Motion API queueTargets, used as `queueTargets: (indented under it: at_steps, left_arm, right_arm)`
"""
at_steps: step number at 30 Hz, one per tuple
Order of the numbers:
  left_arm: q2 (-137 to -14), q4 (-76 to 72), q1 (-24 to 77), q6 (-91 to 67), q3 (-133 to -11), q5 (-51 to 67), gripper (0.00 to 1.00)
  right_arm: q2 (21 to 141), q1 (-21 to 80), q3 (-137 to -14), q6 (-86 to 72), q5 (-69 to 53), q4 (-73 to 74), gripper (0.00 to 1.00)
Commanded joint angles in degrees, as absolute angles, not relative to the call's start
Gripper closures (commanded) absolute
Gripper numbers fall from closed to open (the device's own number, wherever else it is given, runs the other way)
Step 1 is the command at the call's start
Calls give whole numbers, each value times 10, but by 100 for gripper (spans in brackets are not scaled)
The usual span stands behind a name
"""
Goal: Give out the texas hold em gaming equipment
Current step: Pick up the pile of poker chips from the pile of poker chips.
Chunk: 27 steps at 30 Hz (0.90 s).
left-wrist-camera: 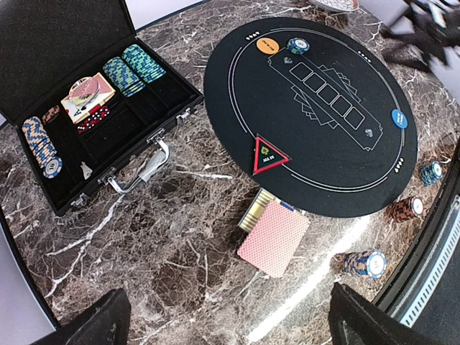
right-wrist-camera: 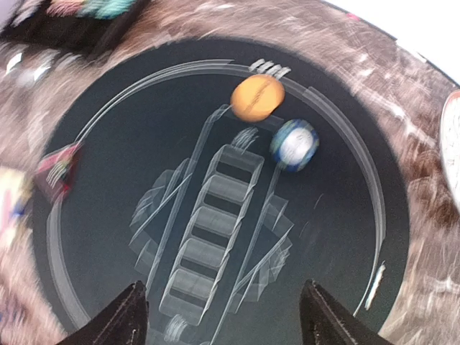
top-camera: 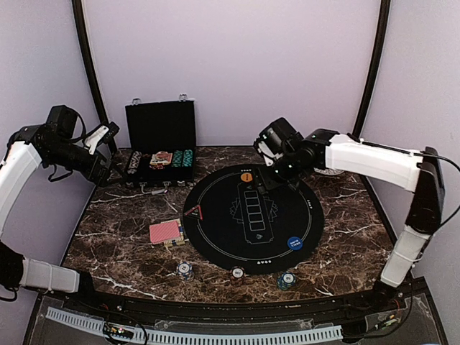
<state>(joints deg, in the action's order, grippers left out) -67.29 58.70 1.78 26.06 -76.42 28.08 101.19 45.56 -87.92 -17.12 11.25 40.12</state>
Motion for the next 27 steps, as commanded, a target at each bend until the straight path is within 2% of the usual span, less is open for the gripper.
queueTargets:
  at_steps: [1, 6, 11, 15, 27]
  left_arm:
    - [-666, 599, 22, 273, -775, 287, 1]
    - [-670, 595, 24, 273, -775, 286, 1]
    - [-673, 591, 26, 269, -772, 290, 1]
    - [-673, 591, 27, 268, -771, 291, 1]
    - [-672, 591, 32, 264, -773, 289, 1]
  right_arm:
    - [890, 519, -755, -250, 123, 443, 23]
    - [780, 616, -644, -375, 121, 504, 17]
    - [732, 698, -566, -468, 105, 505, 11]
    - [737, 727, -533, -484, 89, 473, 9]
    - [820, 729, -492, -446, 67, 406, 10]
